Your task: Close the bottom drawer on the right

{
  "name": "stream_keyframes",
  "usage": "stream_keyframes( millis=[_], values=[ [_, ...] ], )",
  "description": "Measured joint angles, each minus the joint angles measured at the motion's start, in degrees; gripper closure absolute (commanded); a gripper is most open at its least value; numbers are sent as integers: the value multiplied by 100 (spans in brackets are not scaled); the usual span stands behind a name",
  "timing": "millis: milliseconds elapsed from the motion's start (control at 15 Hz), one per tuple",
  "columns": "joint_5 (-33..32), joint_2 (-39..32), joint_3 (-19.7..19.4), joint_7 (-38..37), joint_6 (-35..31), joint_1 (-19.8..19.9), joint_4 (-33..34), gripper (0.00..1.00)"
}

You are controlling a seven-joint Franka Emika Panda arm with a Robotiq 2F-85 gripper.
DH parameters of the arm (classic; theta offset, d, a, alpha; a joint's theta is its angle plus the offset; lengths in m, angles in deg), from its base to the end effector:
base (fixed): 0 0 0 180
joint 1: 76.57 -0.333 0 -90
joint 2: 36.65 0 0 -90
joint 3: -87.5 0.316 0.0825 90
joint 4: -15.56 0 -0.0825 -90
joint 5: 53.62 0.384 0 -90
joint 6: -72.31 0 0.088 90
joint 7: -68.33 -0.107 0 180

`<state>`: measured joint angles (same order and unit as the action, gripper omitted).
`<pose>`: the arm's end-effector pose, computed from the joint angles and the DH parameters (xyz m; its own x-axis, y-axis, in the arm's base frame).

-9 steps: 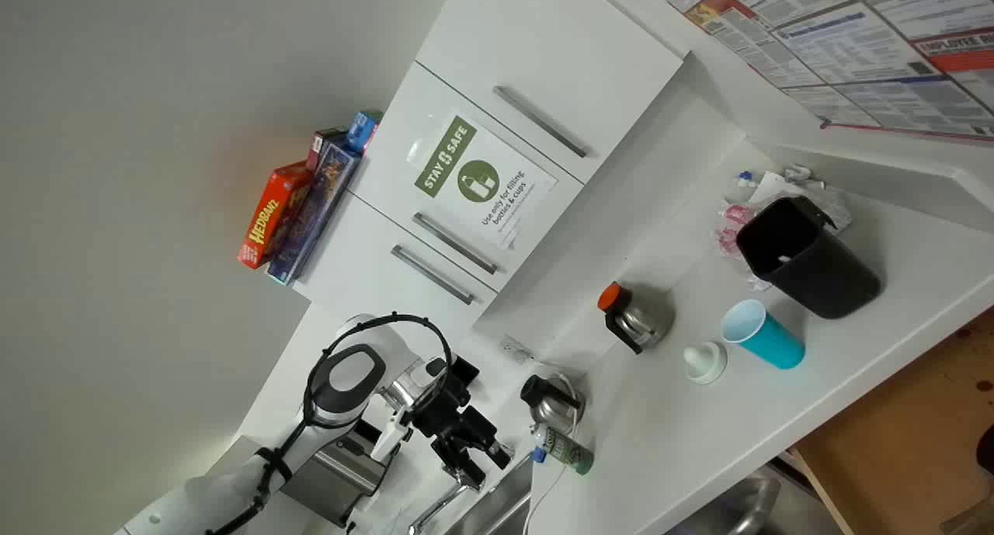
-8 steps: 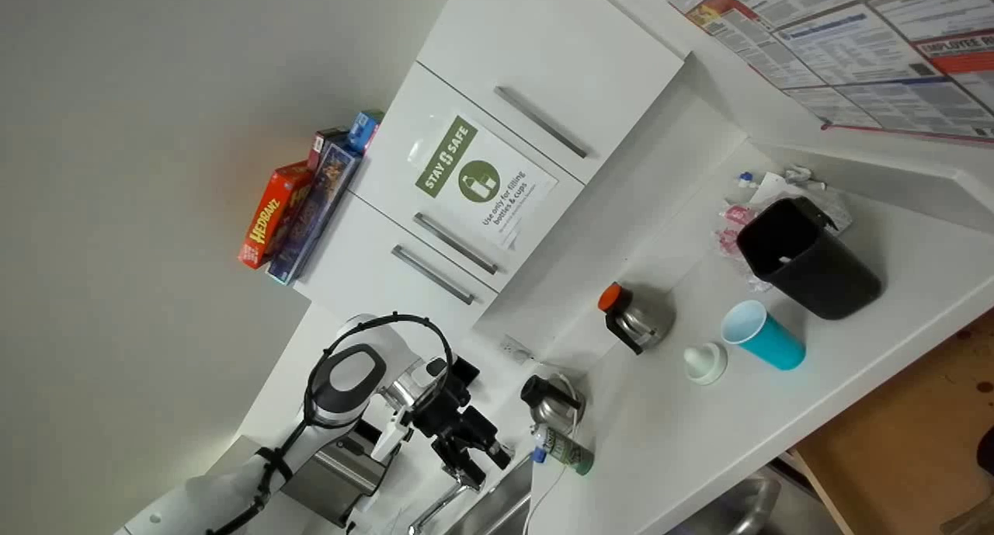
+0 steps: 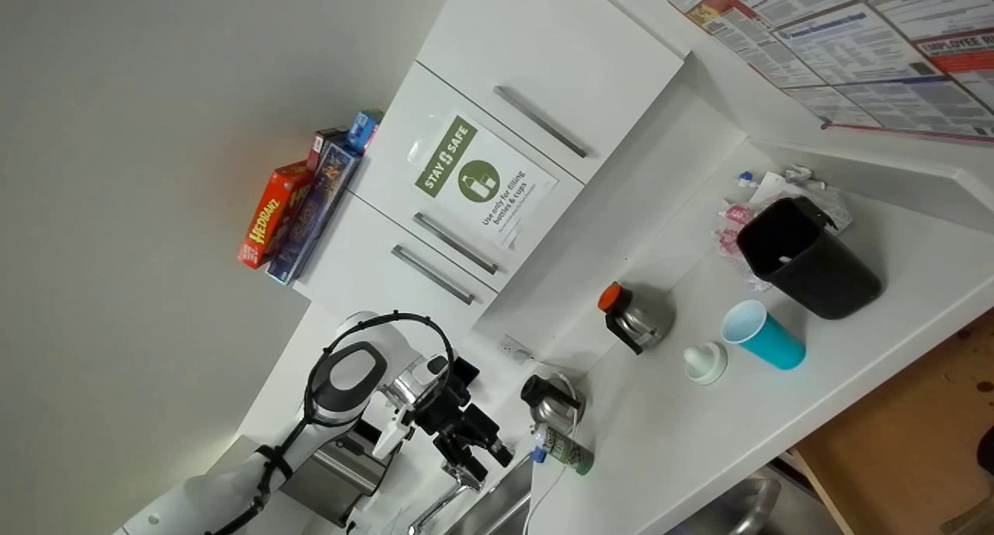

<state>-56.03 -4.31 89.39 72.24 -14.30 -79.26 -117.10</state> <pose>0.3525 0.0252 0.5317 0.9614 0.1337 -0.2406 0.1480 -0.9881 0.0427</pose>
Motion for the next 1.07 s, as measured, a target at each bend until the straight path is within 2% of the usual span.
stream_keyframes(
  millis=[133,400,800,1067],
  values=[
    [6,18,-228,-26,-154,120,2,0],
    [21,24,-1008,-3,-681,583,-21,0],
    [69,-62,-2211,193,-2219,1400,-465,0],
    [320,-471,-2906,440,-3350,1789,-878,0]
  ],
)
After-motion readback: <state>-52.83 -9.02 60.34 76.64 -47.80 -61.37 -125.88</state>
